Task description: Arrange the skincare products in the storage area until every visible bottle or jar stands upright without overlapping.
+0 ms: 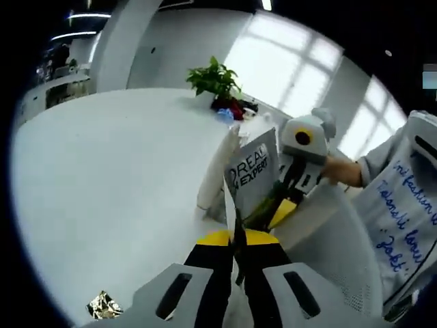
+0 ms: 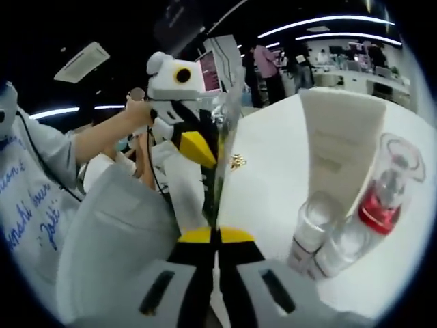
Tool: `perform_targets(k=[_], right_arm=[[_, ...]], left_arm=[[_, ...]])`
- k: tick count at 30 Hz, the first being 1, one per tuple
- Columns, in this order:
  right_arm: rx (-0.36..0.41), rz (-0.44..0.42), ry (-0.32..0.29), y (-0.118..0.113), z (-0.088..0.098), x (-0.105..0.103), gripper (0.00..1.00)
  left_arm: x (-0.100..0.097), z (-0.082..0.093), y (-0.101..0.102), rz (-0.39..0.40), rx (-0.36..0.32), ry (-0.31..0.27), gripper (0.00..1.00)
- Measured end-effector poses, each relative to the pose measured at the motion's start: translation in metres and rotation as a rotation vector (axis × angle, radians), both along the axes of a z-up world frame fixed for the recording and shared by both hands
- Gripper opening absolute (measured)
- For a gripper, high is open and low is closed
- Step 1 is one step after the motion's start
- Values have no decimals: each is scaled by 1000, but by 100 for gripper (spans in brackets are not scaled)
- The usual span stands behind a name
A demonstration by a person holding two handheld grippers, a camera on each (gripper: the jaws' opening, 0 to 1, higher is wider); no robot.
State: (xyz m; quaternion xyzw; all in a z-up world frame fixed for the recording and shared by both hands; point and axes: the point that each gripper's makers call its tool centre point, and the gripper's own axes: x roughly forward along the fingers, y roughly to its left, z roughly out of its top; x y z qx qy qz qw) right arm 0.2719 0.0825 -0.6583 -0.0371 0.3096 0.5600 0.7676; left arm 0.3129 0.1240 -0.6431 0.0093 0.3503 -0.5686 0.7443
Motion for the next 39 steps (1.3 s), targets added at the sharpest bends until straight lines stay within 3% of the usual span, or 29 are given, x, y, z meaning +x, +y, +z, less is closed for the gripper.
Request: perform_targets(k=[5,11,15,21,25,33,39], right_arm=[[-36,4,11,2,-8,-1,1],[-72,7,31,2,-20,-2,1],[-131,26,10,1,-30,-6,1],[-179,36,-4,-4,-38,-4,3],[-203,32,-29,-9,-41,1,5],[-236,6,-50,-21,-38,9,9],[-270,2,-65,-28,-42,9,8]], left_arm=[[1,-10,-1,37,3,38,0],[-7,-18,-3,35,43,71,0],[-14,-25,-4,14,78,94,0],[-19,-30,-5,-21,114,89,0],[-25,-39,2,-76,212,64,0],[-19,-41,2,-71,208,69,0],[-13,-46,3,-78,262,40,0]])
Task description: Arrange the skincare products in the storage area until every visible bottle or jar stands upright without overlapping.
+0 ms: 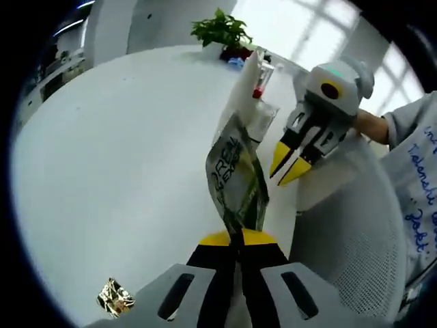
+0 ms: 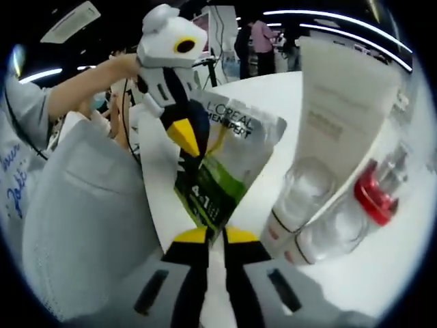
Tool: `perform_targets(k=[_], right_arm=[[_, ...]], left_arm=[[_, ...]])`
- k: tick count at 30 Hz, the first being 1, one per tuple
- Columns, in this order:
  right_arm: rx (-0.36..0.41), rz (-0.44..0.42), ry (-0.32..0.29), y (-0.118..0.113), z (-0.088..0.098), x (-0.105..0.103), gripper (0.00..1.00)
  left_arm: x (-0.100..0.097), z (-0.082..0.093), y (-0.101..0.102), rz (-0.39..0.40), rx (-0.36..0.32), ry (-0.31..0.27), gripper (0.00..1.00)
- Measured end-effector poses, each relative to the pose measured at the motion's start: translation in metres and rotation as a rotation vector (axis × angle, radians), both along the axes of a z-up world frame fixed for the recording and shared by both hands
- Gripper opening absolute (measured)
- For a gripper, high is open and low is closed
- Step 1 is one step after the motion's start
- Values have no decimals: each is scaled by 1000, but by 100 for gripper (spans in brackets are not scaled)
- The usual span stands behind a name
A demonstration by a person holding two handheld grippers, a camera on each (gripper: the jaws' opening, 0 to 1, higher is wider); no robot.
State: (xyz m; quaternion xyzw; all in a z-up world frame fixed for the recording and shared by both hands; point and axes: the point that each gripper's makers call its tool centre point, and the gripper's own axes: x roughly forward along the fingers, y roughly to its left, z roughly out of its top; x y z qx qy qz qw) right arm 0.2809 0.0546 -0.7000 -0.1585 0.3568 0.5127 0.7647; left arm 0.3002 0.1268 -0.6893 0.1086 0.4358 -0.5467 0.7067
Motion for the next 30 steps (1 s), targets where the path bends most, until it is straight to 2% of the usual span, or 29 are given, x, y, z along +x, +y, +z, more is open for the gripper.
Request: perform_targets(k=[3,9,17,20,26,30], right_arm=[[-1,13,0,4,0,-4,9],[-27,53,-21,16,-2,-6,10],[-61,86,-46,30,-6,-6,11],[-120,110,-100,30,-10,-4,12],[-147,135,-91,37,-21,-7,13],[-207,157,-105,34,-33,-5,13]], left_arm=[[2,-2,0,-7,8,0,0],[5,-10,5,-50,68,-9,0],[16,-24,8,-54,113,-6,0],[18,-30,10,-78,154,-34,0],[22,-36,6,-106,166,-45,0],[25,-40,6,-122,186,-57,0]])
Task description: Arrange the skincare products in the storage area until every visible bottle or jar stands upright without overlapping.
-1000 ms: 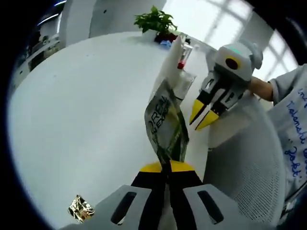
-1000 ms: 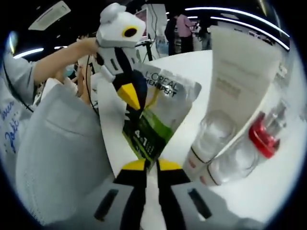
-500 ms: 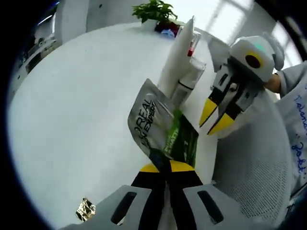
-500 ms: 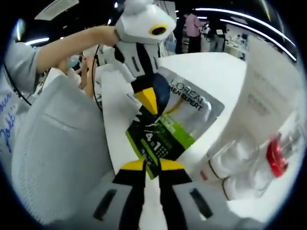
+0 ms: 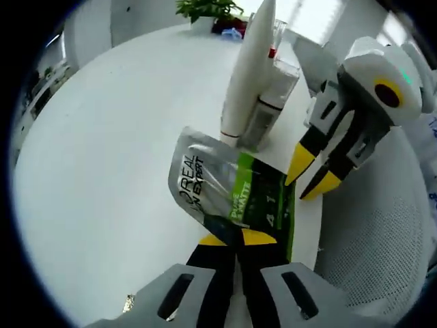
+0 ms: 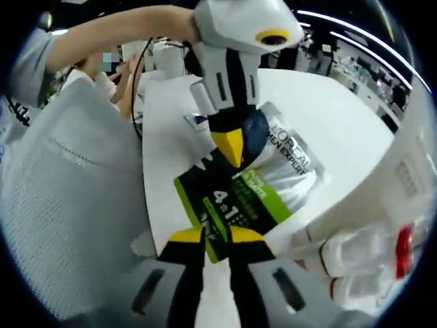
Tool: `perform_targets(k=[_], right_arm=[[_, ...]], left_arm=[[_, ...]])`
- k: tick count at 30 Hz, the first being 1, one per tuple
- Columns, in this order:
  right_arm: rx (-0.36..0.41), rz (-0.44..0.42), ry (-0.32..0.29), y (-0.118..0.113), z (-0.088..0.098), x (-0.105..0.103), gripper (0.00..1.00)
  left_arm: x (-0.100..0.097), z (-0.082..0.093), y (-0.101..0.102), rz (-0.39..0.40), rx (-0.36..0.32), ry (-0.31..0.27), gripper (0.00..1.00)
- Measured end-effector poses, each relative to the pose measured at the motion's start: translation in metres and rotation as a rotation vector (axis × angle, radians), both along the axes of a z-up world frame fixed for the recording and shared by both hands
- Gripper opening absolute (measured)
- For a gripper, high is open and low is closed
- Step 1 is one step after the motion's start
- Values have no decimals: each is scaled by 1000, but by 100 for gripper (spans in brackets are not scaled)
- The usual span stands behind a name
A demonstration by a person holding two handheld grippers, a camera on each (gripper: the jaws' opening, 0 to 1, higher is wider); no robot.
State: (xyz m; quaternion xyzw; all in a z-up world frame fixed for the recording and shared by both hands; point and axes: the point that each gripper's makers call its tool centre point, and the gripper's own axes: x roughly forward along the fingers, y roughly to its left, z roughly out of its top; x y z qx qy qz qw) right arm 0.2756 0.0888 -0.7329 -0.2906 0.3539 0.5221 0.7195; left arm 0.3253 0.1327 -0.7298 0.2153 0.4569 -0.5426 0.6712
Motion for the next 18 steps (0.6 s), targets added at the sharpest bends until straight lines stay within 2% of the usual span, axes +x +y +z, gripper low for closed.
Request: perform_targets(k=[7,18], right_arm=[[-17,-12,4,-4,-10,4,14],[-19,-30,26,-6,-17,5,15]], left_arm=[[3,-4,-4,-36,2,-31,0],[9,-11,-6,-12,-2,-48,4]])
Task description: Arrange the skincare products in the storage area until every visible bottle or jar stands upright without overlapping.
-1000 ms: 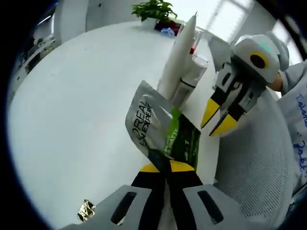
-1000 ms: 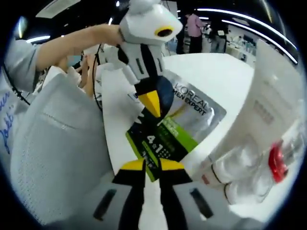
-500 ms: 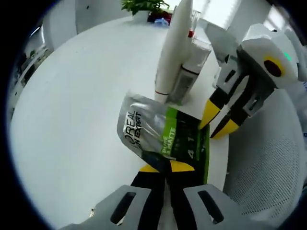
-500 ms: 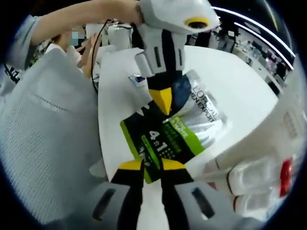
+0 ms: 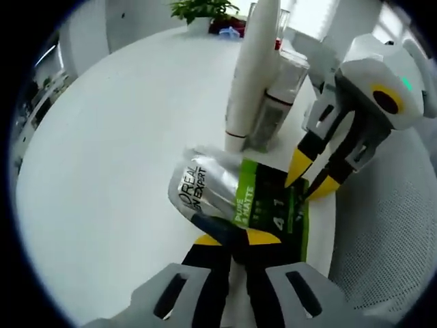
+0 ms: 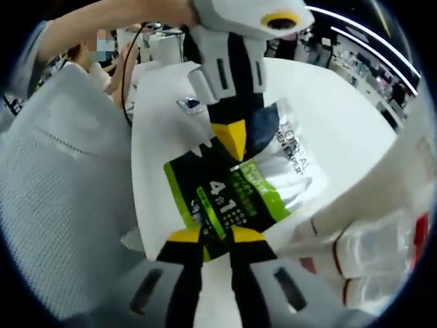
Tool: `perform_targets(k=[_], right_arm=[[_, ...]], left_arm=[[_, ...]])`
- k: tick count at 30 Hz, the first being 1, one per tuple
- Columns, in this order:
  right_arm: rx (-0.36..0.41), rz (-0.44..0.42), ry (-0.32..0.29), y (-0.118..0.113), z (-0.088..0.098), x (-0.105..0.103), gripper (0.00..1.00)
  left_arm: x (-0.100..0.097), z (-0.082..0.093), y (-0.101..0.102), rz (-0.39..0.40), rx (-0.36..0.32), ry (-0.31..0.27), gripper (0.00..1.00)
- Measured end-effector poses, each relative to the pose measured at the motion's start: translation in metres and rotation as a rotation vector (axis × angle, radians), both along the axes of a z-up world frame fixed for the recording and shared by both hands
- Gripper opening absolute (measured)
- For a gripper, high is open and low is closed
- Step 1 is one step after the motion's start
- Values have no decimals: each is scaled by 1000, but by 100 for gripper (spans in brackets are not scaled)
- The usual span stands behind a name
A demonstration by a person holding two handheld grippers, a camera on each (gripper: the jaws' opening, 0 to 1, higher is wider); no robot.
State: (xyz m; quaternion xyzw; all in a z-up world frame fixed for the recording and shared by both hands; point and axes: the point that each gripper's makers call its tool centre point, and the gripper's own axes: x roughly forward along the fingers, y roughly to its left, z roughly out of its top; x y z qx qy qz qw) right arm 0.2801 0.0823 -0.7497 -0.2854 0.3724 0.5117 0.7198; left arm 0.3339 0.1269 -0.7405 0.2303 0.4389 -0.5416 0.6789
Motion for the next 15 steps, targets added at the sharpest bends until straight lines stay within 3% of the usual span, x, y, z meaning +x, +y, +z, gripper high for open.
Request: perform_targets(k=[6,10,15], right_arm=[[-4,-9,5,-1,-1,0,15],[-3,-19,9,-1,-1,0,15],[-1,-24,13,-2,-2,0,15]], left_arm=[[8,2,-2,40,-47,-40,9],[14,1,3,52,-37,-80,14],[17,7,11,62,-46,-105,28]])
